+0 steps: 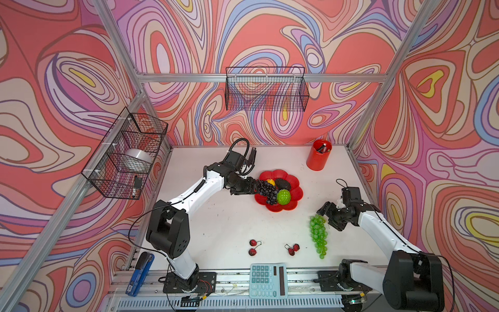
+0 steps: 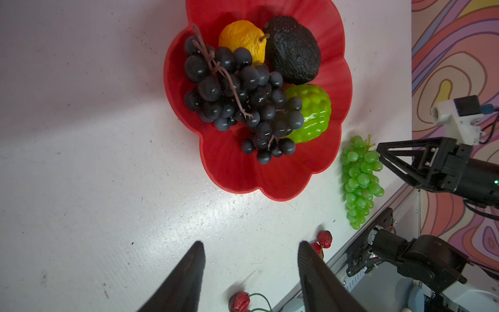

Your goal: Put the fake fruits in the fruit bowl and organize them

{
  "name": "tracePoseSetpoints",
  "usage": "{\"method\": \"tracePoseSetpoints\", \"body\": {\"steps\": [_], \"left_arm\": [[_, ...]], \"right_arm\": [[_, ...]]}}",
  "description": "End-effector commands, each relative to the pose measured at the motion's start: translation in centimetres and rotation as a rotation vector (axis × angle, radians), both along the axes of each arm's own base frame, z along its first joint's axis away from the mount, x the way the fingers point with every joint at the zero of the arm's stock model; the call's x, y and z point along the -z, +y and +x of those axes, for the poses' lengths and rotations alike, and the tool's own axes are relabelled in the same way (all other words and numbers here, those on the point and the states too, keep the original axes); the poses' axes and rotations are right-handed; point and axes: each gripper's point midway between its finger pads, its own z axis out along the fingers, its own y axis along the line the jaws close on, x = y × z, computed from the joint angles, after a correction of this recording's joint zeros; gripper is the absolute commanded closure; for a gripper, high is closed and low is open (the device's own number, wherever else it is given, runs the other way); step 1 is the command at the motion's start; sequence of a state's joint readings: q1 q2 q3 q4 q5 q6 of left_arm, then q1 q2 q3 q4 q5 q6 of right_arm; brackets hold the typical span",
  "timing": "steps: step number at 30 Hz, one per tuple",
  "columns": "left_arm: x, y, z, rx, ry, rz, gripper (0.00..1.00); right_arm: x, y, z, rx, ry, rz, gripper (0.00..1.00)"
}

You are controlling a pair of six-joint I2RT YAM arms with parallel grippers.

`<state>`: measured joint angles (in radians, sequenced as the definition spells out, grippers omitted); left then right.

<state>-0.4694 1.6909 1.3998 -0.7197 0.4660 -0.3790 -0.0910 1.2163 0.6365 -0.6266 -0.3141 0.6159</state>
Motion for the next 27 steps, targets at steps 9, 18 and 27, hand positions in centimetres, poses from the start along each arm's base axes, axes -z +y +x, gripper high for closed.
{"method": "tracePoseSetpoints", "body": {"steps": [9,18,27], "left_arm": [[0.2,-0.2,0.5,-0.022,0.022,-0.012,0.42],[0.8,-0.2,0.6,-0.028,0.037,-0.004,0.42],[1.3,-0.1,0.4,-0.032,0.044,0.000,0.43]], "right_arm": [[1.3,1.7,3.2,-0.042,-0.059,0.118,0.46],[0.6,1.7,4.7,-0.082,-0.094,0.114,0.62],[-1.9,0.3,5.7,-0.126,-0.128,-0.005,0.53]]}}
